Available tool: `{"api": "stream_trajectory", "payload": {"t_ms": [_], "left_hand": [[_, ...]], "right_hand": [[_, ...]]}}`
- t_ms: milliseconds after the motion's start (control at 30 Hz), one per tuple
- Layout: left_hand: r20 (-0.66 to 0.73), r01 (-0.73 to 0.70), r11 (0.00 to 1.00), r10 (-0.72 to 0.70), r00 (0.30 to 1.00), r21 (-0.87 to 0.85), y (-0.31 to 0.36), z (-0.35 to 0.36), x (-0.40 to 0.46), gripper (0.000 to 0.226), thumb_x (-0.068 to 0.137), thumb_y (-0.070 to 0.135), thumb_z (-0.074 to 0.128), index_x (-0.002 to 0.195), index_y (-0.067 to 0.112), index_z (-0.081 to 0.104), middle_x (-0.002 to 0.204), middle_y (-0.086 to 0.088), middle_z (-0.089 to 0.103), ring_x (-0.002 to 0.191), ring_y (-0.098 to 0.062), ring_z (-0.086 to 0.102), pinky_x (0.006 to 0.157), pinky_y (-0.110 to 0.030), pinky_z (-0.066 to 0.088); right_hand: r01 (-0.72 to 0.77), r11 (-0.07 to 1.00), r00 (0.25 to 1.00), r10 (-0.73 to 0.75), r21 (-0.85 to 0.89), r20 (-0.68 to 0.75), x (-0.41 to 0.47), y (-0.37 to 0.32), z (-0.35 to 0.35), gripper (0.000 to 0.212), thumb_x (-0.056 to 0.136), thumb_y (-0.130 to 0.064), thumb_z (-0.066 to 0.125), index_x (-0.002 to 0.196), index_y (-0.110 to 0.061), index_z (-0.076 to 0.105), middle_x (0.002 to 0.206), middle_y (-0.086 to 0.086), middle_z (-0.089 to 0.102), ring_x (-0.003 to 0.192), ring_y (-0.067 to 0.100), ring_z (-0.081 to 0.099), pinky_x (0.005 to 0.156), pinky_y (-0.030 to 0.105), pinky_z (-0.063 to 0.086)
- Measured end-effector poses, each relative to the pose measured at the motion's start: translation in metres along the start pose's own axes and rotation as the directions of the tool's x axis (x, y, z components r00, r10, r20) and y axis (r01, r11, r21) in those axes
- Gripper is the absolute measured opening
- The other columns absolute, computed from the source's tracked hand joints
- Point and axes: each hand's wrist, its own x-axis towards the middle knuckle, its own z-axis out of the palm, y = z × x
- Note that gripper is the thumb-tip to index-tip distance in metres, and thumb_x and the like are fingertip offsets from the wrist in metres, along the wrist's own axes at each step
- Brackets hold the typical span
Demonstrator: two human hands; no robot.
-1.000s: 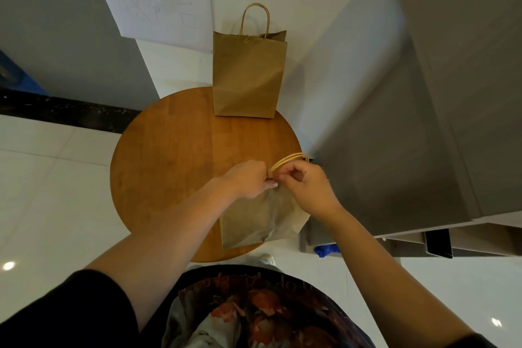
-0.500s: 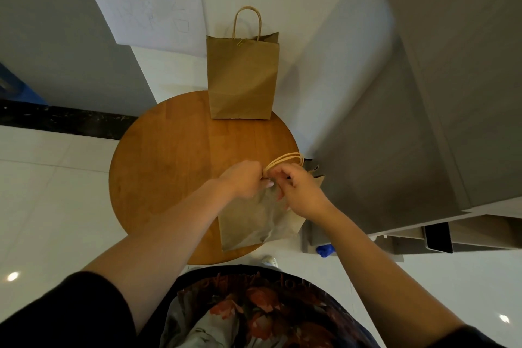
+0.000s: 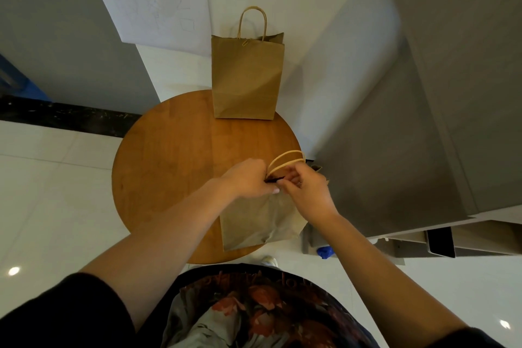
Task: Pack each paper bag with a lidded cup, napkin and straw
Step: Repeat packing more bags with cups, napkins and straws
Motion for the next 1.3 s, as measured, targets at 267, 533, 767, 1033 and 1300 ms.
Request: {"api": "stream_trajectory", "payload": {"t_ms": [267, 533, 767, 1033, 1300], "left_hand": [[-0.113, -0.082, 0.958, 0.053, 0.992, -0.273, 0.007, -0.009, -0.008, 0.010, 0.077, 0.015, 0.075, 0.083, 0.006, 0.074, 0.086, -0.012, 0.070, 0.082, -0.024, 0.064, 0.076, -0.036, 0.049], [-0.164, -0.083, 0.925, 0.023, 0.986, -0.371, 0.006, -0.006, -0.013, 0.003, 0.078, 0.013, 0.075, 0.081, 0.012, 0.074, 0.085, -0.008, 0.070, 0.087, -0.025, 0.064, 0.085, -0.046, 0.050], [-0.202, -0.034, 0.999, 0.032, 0.979, -0.007, 0.012, -0.005, -0.014, 0.055, 0.075, 0.026, 0.078, 0.123, 0.017, 0.053, 0.106, 0.006, 0.042, 0.098, -0.013, 0.050, 0.085, -0.026, 0.045], [-0.113, 0.041, 0.989, -0.057, 0.992, -0.140, 0.002, 0.006, -0.013, 0.016, 0.092, 0.019, 0.058, 0.096, 0.014, 0.072, 0.097, -0.004, 0.069, 0.088, -0.016, 0.061, 0.076, -0.028, 0.045], [-0.090, 0.041, 0.991, -0.053, 0.995, -0.126, -0.001, 0.007, -0.012, 0.021, 0.092, 0.021, 0.057, 0.091, 0.006, 0.072, 0.091, -0.014, 0.070, 0.085, -0.026, 0.063, 0.076, -0.039, 0.048]], "right_hand": [[-0.037, 0.981, 0.995, 0.053, 0.190, -0.079, -0.002, -0.001, 0.006, 0.008, 0.090, -0.016, 0.060, 0.089, -0.024, 0.059, 0.088, -0.006, 0.064, 0.085, 0.009, 0.062, 0.076, 0.019, 0.052], [-0.080, 0.976, 0.990, 0.101, 0.203, -0.094, -0.008, 0.004, 0.001, 0.011, 0.090, -0.014, 0.061, 0.093, -0.022, 0.068, 0.091, -0.006, 0.067, 0.090, 0.014, 0.063, 0.088, 0.030, 0.053], [0.008, 0.998, 0.992, -0.015, -0.059, -0.122, -0.006, 0.002, -0.005, 0.019, 0.094, -0.014, 0.055, 0.106, -0.012, 0.068, 0.096, -0.008, 0.059, 0.088, 0.005, 0.054, 0.073, 0.003, 0.038], [0.113, 0.974, 0.992, -0.120, -0.196, -0.024, -0.004, 0.000, -0.004, 0.020, 0.095, -0.012, 0.052, 0.106, -0.009, 0.069, 0.105, 0.003, 0.064, 0.092, 0.011, 0.055, 0.083, 0.015, 0.042], [0.142, 0.950, 0.989, -0.127, -0.278, 0.071, 0.001, -0.006, -0.003, 0.023, 0.097, -0.012, 0.047, 0.109, -0.008, 0.067, 0.110, 0.007, 0.062, 0.100, 0.018, 0.056, 0.086, 0.022, 0.043]]}}
